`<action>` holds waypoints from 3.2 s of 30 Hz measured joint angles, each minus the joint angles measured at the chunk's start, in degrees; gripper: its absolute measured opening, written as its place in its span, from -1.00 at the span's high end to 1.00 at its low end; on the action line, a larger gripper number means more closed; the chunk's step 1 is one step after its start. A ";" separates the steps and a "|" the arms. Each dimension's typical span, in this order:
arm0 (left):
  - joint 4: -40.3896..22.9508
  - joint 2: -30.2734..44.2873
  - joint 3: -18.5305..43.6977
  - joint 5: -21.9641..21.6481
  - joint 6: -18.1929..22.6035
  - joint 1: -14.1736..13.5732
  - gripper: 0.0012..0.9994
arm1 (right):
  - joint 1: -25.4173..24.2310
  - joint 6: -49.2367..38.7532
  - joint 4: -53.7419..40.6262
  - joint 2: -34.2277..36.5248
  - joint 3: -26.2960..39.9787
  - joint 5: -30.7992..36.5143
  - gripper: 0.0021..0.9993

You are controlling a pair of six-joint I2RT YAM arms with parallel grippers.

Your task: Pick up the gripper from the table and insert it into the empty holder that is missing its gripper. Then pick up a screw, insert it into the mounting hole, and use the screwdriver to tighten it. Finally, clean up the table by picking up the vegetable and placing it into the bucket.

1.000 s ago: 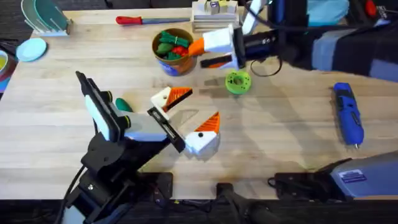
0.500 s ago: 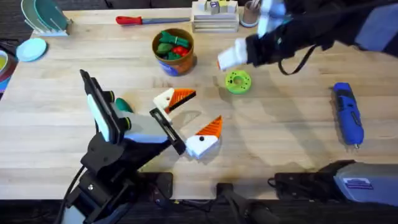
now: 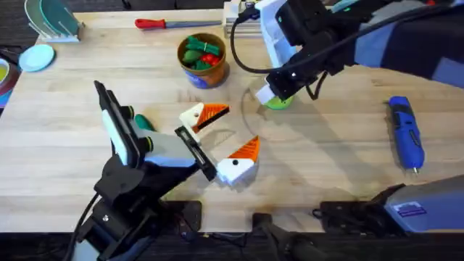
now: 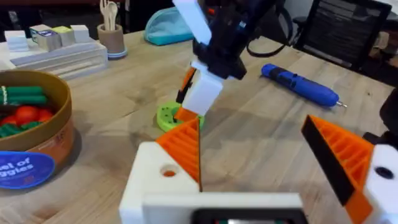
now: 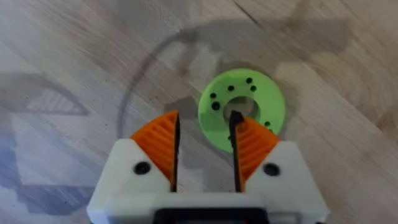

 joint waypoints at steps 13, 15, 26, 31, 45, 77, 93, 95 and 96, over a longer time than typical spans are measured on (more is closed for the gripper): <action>0.00 0.00 0.00 0.02 0.00 0.00 -0.99 | 0.01 -0.42 2.74 2.76 0.00 0.66 0.37; 0.00 0.00 0.00 0.02 0.00 0.00 -0.99 | 0.01 -0.42 3.17 2.79 0.00 0.70 0.37; 0.00 0.00 0.00 0.15 0.00 0.00 -0.98 | -0.03 -0.53 3.54 5.67 0.02 1.22 0.59; 0.00 0.00 0.00 0.17 0.00 0.00 -0.99 | -0.01 -0.80 3.63 5.66 0.13 1.22 0.98; 0.02 0.00 0.00 0.64 0.00 0.00 -0.99 | -0.03 -0.57 2.81 2.98 0.11 1.22 0.99; 0.28 0.00 0.00 12.58 9.11 0.00 -0.99 | 18.56 3.00 -22.51 -10.34 25.07 -8.65 0.99; 0.26 0.00 0.00 12.59 9.29 0.00 -0.99 | 24.58 9.08 -25.41 -5.24 29.55 -9.11 0.99; 0.26 0.00 0.00 12.61 9.29 0.00 -0.99 | 25.09 9.16 -25.86 -4.52 29.88 -9.11 0.99; 0.26 0.00 0.00 12.59 9.29 0.00 -0.99 | 25.25 9.14 -26.18 -4.17 29.92 -9.10 0.99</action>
